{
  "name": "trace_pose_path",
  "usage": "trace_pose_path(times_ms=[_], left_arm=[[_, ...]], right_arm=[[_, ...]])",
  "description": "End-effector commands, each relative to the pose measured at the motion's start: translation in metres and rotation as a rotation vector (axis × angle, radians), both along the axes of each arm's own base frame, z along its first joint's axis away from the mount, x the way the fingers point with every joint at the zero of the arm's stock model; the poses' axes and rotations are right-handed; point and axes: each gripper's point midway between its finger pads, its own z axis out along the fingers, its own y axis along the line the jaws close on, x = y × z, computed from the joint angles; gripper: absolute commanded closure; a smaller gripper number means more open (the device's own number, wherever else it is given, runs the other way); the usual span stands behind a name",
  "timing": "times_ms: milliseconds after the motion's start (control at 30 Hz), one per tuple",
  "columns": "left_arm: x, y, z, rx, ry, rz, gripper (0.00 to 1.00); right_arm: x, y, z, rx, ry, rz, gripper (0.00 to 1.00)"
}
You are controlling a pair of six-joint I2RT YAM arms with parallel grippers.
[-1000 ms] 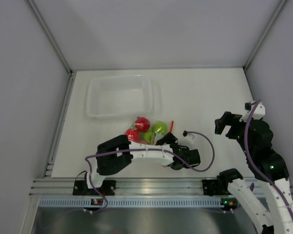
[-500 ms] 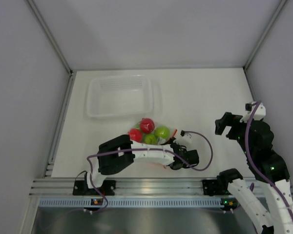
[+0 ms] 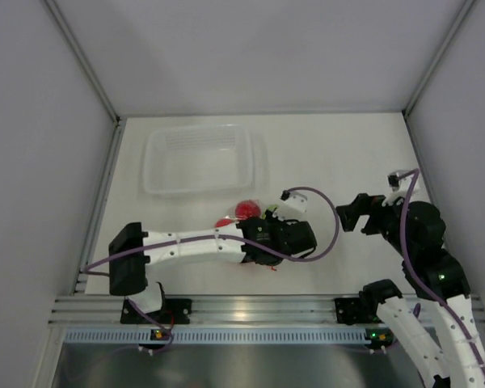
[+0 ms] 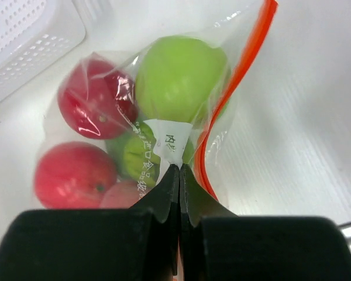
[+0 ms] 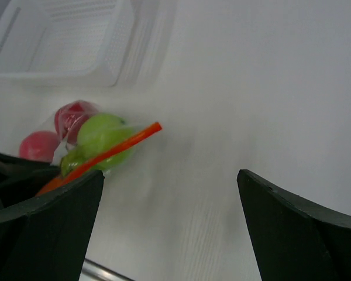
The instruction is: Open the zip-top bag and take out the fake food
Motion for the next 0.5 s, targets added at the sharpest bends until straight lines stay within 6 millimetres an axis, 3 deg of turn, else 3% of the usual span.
trace_pose_path(times_ms=[0,33,100,167,200,233,300,367,467], left_arm=[[0.002,0.005,0.038,-0.125,0.03,-0.021,1.0],[0.0,0.008,0.051,-0.164,0.031,-0.035,1.0],[-0.001,0.007,0.058,-0.205,0.069,-0.076,1.0],[-0.002,0.01,0.067,-0.269,0.118,-0.113,1.0],[-0.002,0.009,0.066,-0.305,0.139,-0.128,1.0],[0.006,0.017,0.075,-0.36,0.143,-0.111,1.0],[0.007,0.012,0.082,-0.469,0.189,-0.146,1.0],[0.017,0.026,0.085,-0.561,0.197,-0.095,1.0],[0.023,0.032,0.093,-0.72,0.177,-0.047,1.0]], right_arm=[[-0.013,0.055,0.025,0.112,-0.118,0.329,0.01],[-0.018,0.064,0.029,0.13,-0.133,0.395,0.0],[-0.043,0.091,0.046,0.188,-0.214,0.614,0.01],[-0.064,0.103,0.055,0.212,-0.269,0.75,0.0],[-0.064,0.103,0.061,0.206,-0.306,0.76,0.01],[-0.063,0.102,0.061,0.196,-0.317,0.753,0.01],[-0.05,0.096,0.06,0.212,-0.29,0.663,0.01],[-0.031,0.095,0.049,0.25,-0.193,0.59,0.02],[-0.015,0.104,0.038,0.369,-0.062,0.558,0.12]])
